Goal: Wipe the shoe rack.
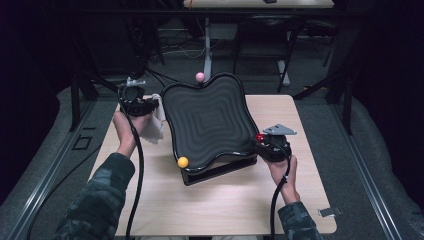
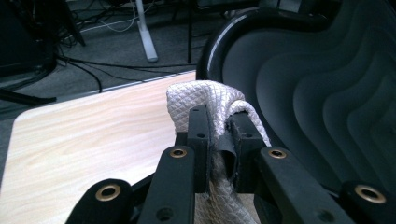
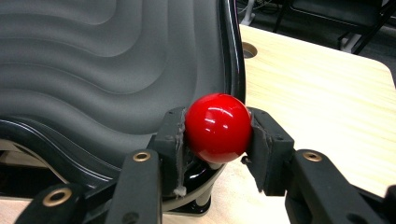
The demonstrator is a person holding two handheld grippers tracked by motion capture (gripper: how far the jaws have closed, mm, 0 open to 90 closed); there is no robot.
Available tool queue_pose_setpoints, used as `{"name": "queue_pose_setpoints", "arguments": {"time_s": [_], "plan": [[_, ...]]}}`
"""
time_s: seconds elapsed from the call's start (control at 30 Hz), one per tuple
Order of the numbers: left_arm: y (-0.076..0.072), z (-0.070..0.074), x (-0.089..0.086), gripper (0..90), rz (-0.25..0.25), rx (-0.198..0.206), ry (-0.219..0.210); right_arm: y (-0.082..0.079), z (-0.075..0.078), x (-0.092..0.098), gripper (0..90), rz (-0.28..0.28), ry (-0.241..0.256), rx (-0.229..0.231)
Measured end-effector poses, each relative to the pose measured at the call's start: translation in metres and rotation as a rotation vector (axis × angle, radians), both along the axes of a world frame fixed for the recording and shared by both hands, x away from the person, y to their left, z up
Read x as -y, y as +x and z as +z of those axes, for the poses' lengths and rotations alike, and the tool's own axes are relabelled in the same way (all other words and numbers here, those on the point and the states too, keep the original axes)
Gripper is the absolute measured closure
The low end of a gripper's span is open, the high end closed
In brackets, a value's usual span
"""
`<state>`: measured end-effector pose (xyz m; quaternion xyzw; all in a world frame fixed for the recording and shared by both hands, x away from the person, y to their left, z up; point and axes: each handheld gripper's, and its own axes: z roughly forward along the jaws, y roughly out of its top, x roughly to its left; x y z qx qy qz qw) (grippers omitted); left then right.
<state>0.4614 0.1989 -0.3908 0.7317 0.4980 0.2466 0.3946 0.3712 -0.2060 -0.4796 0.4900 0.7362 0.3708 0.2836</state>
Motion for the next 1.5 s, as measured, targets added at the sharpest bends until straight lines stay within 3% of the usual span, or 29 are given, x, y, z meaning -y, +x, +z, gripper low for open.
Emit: {"name": "queue_pose_setpoints", "arguments": {"time_s": [0.3,1.1,1.5], "plan": [[0.005,-0.003,-0.001,81.8,-0.003,-0.024,-0.001,0.0,0.0,0.0,59.9,0.0,0.001,0.002],[-0.038,-0.036,0.005,81.8,-0.094,-0.035,-0.065,-0.001,0.0,-0.001,59.9,-0.004,-0.002,0.002],[-0.058,-0.051,0.012,81.8,-0.133,-0.041,-0.075,-0.001,-0.001,-0.001,59.9,-0.007,-0.003,0.003]]}}
